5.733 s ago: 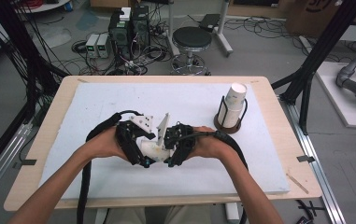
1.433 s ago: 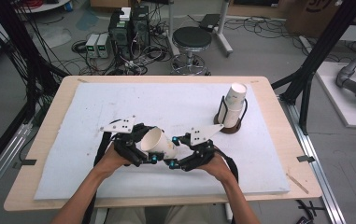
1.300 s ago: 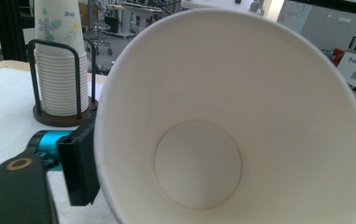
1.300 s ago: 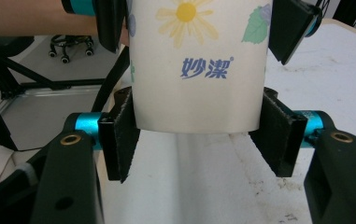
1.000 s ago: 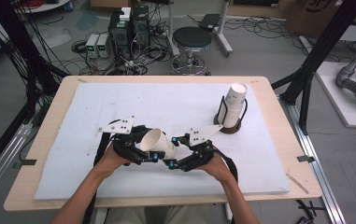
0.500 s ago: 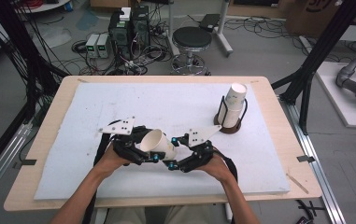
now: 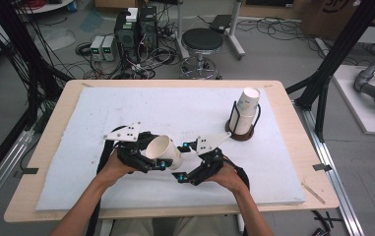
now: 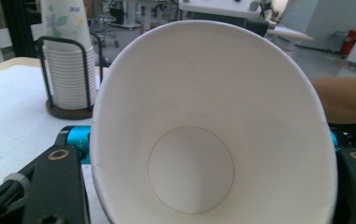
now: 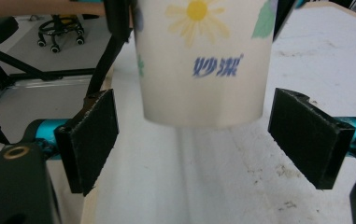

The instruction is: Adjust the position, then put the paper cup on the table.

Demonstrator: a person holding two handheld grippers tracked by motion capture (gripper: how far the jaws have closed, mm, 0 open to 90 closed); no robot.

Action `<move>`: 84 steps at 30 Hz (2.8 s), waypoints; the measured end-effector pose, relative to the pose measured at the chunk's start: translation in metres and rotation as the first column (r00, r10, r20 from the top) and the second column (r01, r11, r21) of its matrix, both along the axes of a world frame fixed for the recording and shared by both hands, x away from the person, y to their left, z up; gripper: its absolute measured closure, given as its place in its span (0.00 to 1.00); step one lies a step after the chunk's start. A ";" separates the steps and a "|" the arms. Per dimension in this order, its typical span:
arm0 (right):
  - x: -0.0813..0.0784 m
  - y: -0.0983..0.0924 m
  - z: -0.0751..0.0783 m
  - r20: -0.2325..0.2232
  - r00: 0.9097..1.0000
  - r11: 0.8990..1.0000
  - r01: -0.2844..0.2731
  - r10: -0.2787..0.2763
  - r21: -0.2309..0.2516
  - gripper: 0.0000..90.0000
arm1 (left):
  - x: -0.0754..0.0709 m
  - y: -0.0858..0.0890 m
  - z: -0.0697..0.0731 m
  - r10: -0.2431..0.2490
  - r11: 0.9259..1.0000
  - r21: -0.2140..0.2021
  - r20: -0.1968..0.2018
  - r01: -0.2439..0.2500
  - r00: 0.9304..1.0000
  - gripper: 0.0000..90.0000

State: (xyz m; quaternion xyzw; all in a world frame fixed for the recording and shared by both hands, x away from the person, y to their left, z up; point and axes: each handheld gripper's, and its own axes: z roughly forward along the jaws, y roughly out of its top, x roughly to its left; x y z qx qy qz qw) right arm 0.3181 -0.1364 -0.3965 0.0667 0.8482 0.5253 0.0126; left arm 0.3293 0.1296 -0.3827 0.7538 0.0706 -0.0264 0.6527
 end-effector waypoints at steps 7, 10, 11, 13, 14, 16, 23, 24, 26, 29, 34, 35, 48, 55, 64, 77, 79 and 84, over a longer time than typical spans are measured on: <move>0.000 -0.013 -0.005 -0.009 0.997 0.997 0.073 -0.073 0.005 0.18 | -0.003 0.004 0.006 0.028 0.997 0.073 0.024 -0.030 0.999 0.34; 0.001 -0.022 -0.007 -0.020 0.993 0.993 0.115 -0.115 0.013 0.18 | -0.004 0.006 0.009 0.049 0.993 0.105 0.035 -0.053 0.998 0.34; 0.001 -0.025 -0.007 -0.020 0.992 0.991 0.129 -0.128 0.021 0.18 | -0.004 0.006 0.011 0.058 0.991 0.114 0.040 -0.062 0.997 0.34; 0.001 -0.032 -0.009 -0.022 0.987 0.987 0.157 -0.157 0.021 0.18 | -0.004 0.007 0.012 0.071 0.989 0.125 0.041 -0.076 0.997 0.34; 0.001 -0.036 -0.010 -0.021 0.985 0.985 0.170 -0.170 0.022 0.18 | -0.004 0.007 0.013 0.080 0.987 0.134 0.044 -0.085 0.996 0.34; 0.000 -0.042 -0.012 -0.023 0.978 0.978 0.207 -0.207 0.014 0.18 | -0.004 0.008 0.015 0.091 0.982 0.164 0.048 -0.098 0.995 0.34; -0.006 -0.064 -0.025 -0.012 0.929 0.929 0.369 -0.369 -0.026 0.18 | -0.004 0.011 0.020 0.138 0.958 0.245 0.062 -0.149 0.988 0.34; -0.006 -0.068 -0.027 -0.013 0.920 0.919 0.392 -0.393 -0.027 0.18 | -0.003 0.012 0.020 0.150 0.953 0.256 0.066 -0.162 0.986 0.34; -0.005 -0.074 -0.031 -0.026 0.909 0.909 0.417 -0.417 -0.018 0.18 | -0.003 0.014 0.021 0.162 0.943 0.281 0.073 -0.176 0.984 0.34; -0.005 -0.081 -0.033 -0.029 0.893 0.893 0.449 -0.450 -0.019 0.18 | -0.003 0.017 0.023 0.190 0.927 0.316 0.075 -0.204 0.979 0.34; -0.006 -0.089 -0.039 0.000 0.848 0.848 0.529 -0.529 -0.044 0.18 | -0.002 0.022 0.026 0.230 0.895 0.372 0.091 -0.247 0.969 0.34; -0.006 -0.090 -0.041 -0.011 0.836 0.835 0.548 -0.549 -0.047 0.18 | -0.001 0.022 0.027 0.237 0.892 0.373 0.090 -0.253 0.967 0.34; -0.005 -0.099 -0.052 0.005 0.780 0.780 0.626 -0.626 -0.024 0.18 | 0.001 0.025 0.025 0.262 0.869 0.408 0.099 -0.280 0.960 0.34; -0.004 -0.099 -0.054 -0.003 0.776 0.775 0.631 -0.631 -0.033 0.18 | 0.001 0.024 0.024 0.265 0.861 0.425 0.097 -0.280 0.959 0.34; -0.004 -0.099 -0.054 0.002 0.769 0.768 0.639 -0.639 -0.039 0.18 | 0.003 0.029 0.022 0.286 0.850 0.438 0.082 -0.293 0.955 0.35; -0.004 -0.099 -0.055 -0.004 0.773 0.772 0.634 -0.634 -0.045 0.18 | 0.009 0.030 0.019 0.296 0.836 0.460 0.078 -0.297 0.952 0.34; -0.004 -0.098 -0.054 0.004 0.771 0.770 0.636 -0.637 -0.046 0.18 | 0.010 0.028 0.017 0.294 0.836 0.464 0.077 -0.295 0.953 0.34; -0.004 -0.098 -0.054 -0.004 0.769 0.768 0.638 -0.639 -0.052 0.18 | 0.014 0.025 0.014 0.299 0.825 0.480 0.075 -0.297 0.951 0.34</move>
